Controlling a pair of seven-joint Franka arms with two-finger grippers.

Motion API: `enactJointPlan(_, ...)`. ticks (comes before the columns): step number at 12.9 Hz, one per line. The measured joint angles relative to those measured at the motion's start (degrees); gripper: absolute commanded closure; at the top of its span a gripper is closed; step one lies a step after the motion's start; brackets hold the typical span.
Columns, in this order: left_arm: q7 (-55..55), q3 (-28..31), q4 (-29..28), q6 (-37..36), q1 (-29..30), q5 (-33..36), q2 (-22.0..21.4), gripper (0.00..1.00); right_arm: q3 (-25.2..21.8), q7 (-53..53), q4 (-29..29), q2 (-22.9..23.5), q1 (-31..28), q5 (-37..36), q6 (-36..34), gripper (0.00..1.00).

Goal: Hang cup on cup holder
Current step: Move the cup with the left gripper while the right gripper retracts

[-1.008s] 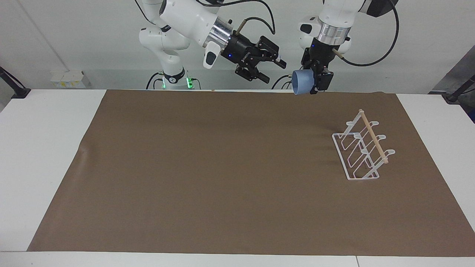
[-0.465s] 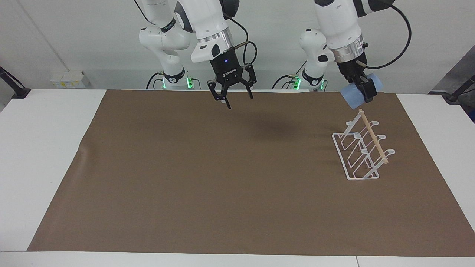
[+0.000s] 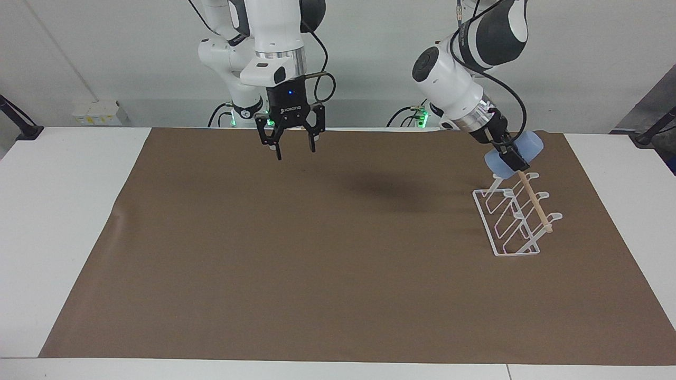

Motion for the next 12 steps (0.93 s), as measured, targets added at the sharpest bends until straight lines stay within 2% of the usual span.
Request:
enactJointPlan(6, 0.1, 0.8, -1.9, 10.6, 5.4, 1.5, 2.1, 1.00, -0.1, 0.0, 0.1, 0.0, -5.5, -1.0, -4.7, 0.22)
enactJointPlan(12, 0.1, 1.0, -4.5, 18.6, 9.8, 2.3, 4.1, 1.00, -0.1, -0.1, -0.1, 0.0, -6.9, 0.2, -6.0, 0.22)
